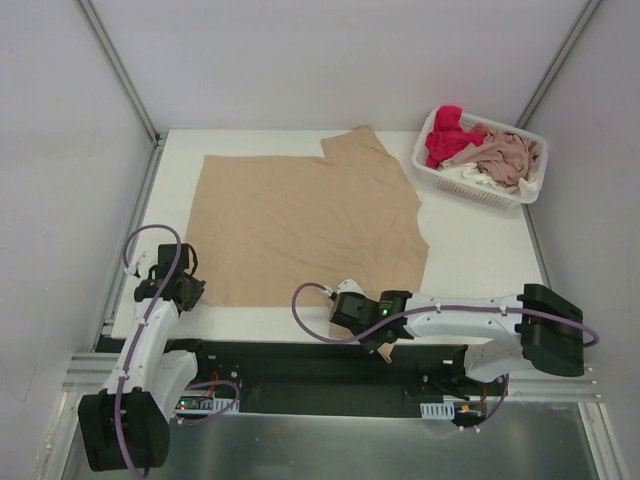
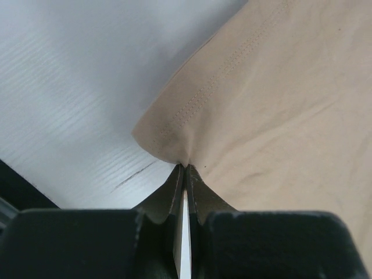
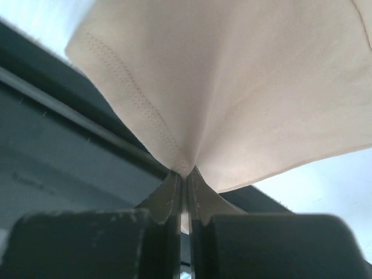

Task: Fold and stack the t-shirts
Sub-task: Grap the side of the flattened tshirt closest away from the robot with both arms

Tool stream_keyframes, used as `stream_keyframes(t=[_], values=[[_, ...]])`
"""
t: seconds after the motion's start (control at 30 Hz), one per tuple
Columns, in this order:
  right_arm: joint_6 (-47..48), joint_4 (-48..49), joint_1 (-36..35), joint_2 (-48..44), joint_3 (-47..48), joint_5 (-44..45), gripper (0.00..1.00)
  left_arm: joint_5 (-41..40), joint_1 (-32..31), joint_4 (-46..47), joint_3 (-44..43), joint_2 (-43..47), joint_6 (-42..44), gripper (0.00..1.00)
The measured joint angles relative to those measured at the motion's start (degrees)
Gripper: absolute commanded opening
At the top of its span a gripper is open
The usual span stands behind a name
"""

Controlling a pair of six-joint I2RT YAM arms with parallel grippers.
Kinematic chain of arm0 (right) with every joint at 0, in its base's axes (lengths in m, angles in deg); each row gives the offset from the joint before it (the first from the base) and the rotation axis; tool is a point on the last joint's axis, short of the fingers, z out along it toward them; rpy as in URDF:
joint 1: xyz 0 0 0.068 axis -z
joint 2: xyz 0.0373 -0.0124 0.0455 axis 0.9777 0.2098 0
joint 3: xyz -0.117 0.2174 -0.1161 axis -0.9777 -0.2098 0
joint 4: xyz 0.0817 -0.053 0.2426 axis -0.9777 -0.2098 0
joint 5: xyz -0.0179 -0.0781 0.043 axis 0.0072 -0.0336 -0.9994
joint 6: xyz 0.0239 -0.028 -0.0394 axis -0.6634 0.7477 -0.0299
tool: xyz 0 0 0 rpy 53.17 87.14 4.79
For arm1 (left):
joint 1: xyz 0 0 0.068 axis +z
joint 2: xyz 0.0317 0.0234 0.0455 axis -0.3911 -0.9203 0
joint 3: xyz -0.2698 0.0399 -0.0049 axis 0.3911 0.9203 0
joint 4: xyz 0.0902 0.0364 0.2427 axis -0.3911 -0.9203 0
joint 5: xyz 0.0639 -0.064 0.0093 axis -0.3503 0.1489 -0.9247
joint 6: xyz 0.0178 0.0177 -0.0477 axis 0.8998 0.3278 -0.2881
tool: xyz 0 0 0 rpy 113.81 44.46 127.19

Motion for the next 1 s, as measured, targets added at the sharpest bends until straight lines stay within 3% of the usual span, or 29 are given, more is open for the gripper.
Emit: stream_keyframes(t=[0.33,0.47,0.6,1.0], values=[[0.0,-4.4,-3.0,-6.9,-1.0,-6.2,0.01,-1.3,0.0,-10.5,0.5,13.8,-5.5,0.00],[0.6,-7.3,-2.7,-9.7,-0.4,-5.9,0.01,-1.2,0.0,-12.0,0.5,15.4,-6.7,0.00],[2.3,-11.2,0.4,-10.0,3.6,-3.1,0.01,0.1,0.0,-12.6,-0.3,12.9,-7.6,0.00],[12.7,-11.9,20.1,-5.7,18.6,6.2,0.01,2.1,0.0,-7.6,-12.5,-4.4,-8.3,0.00]])
